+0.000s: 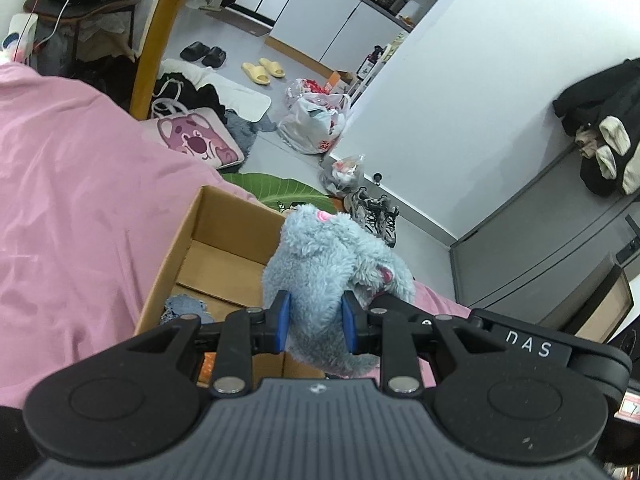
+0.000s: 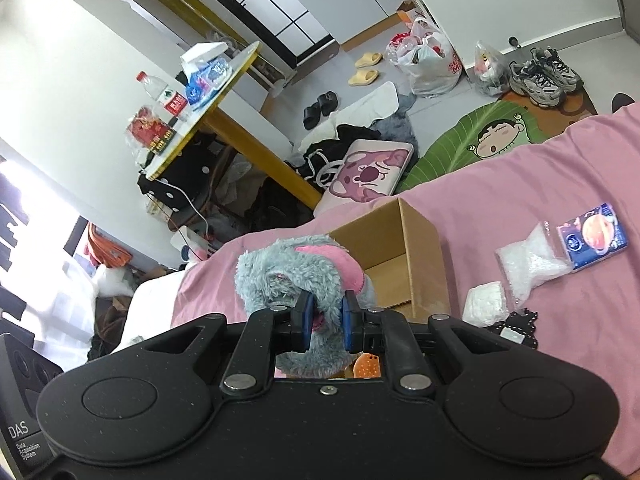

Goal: Organize soft objects
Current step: 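Lift the grey fluffy plush and carry it over the cardboard box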

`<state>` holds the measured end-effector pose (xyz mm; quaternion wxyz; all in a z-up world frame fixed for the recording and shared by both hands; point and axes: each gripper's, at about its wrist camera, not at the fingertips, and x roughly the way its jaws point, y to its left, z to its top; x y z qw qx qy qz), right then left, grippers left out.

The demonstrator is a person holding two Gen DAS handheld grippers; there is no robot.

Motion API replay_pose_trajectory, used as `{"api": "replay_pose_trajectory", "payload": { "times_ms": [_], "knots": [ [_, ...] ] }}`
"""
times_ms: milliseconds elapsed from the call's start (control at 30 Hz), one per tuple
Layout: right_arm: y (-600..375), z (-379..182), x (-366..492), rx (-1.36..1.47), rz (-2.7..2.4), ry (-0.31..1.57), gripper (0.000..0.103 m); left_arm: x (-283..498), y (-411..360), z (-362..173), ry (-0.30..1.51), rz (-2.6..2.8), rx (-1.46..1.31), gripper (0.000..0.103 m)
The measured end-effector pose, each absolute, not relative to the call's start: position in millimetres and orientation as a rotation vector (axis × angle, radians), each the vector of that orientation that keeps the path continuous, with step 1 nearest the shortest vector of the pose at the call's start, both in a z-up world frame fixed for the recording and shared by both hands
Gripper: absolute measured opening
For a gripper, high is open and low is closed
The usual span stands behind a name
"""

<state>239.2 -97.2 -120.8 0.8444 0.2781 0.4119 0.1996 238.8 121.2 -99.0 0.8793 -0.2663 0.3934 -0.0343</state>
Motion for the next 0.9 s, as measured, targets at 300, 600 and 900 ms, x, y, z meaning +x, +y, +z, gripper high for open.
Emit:
{"api": "replay_pose_trajectory", "payload": {
  "times_ms": [300, 600, 900],
  "knots": [
    [-70, -143, 263, 0.593, 0.386, 0.916, 0.015, 265, 150, -126, 0.867, -0.046, -0.592, 0.026],
    [-52, -167, 288, 0.596, 0.346, 0.979, 0.015, 290, 162, -154, 0.932, -0.021, -0.602, 0.026],
    [-38, -188, 308, 0.611, 0.307, 1.026, 0.016, 310, 171, -171, 0.975, 0.023, -0.586, 0.026]
  ]
}}
